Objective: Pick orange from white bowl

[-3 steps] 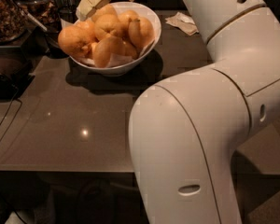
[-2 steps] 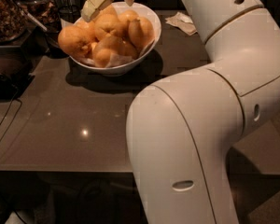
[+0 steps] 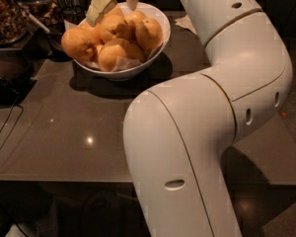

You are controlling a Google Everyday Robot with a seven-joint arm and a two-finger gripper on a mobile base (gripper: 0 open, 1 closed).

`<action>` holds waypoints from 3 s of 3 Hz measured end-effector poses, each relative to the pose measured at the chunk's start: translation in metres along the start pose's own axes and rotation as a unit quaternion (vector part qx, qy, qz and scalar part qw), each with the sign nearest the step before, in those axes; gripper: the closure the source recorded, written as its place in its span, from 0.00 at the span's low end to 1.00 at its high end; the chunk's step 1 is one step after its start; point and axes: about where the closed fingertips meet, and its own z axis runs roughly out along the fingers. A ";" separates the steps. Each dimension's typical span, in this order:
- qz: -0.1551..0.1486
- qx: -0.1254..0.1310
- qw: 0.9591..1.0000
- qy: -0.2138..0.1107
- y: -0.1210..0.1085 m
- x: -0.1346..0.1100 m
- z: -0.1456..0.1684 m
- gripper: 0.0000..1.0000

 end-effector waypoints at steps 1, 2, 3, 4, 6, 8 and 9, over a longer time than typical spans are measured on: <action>0.005 -0.002 1.000 0.013 -0.003 0.003 0.012 0.26; 0.011 -0.005 1.000 0.023 -0.005 0.006 0.021 0.30; 0.016 -0.007 0.999 0.032 -0.007 0.010 0.030 0.35; 0.020 -0.012 0.999 0.041 -0.009 0.014 0.040 0.37; 0.026 -0.020 0.998 0.050 -0.012 0.018 0.049 0.42; 0.020 -0.016 0.999 0.048 -0.015 0.017 0.050 0.84; 0.010 -0.034 0.999 0.025 -0.010 0.008 0.050 1.00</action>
Offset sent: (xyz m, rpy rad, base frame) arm 0.0082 -0.0095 -0.0210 -0.0564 0.0955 -0.0173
